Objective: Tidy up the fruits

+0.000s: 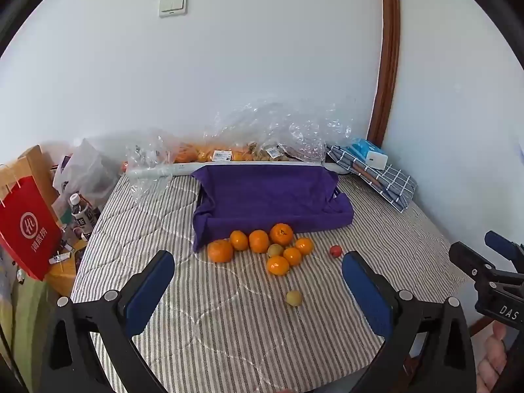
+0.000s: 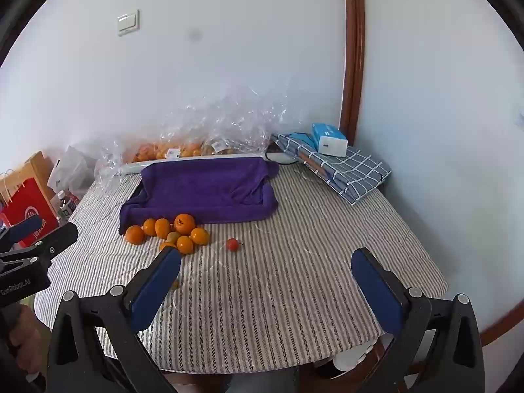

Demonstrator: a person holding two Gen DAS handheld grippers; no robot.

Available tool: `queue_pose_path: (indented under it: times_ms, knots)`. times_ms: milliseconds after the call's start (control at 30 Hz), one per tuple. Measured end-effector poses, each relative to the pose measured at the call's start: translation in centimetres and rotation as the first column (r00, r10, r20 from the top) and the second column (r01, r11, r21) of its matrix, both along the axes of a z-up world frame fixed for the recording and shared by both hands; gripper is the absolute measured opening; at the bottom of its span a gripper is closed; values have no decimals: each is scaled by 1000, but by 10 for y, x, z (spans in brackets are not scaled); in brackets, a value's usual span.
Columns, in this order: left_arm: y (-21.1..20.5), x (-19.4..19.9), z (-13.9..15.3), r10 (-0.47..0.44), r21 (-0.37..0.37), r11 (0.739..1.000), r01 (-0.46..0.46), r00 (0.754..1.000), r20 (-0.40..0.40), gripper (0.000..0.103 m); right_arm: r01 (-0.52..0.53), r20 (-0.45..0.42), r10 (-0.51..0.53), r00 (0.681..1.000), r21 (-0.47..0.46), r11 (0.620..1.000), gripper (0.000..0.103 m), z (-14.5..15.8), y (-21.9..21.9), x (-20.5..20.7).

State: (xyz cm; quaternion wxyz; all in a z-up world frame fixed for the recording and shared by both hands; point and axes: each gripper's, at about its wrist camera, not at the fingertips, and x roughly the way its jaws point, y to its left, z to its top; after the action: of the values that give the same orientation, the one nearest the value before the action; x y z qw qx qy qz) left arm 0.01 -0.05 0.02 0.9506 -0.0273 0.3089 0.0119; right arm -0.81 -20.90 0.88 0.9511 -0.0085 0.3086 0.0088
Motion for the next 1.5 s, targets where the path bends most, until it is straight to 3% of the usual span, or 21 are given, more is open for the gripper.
queue_pose_path:
  times_ms: [133,167,500,1500]
  knots:
    - [-10,-3,1,-1,51,999,0,1000,20,103,0,6,0,1000,7,1000,103,-2,-4,-2]
    - [-8,1,1,2,44,999,-1,1000,-12,103,0,3,0,1000,9,1000,103,-3,-5,-1]
    - [4,-2,2,25,-15,1000,-25,1000,18,103,-32,9,31,999,22,999,103,10,3,-2]
    - [4,-4,7,31,-12,999,-31,999,19,103,-77,37,75,996,38,996,103,6,17,-4]
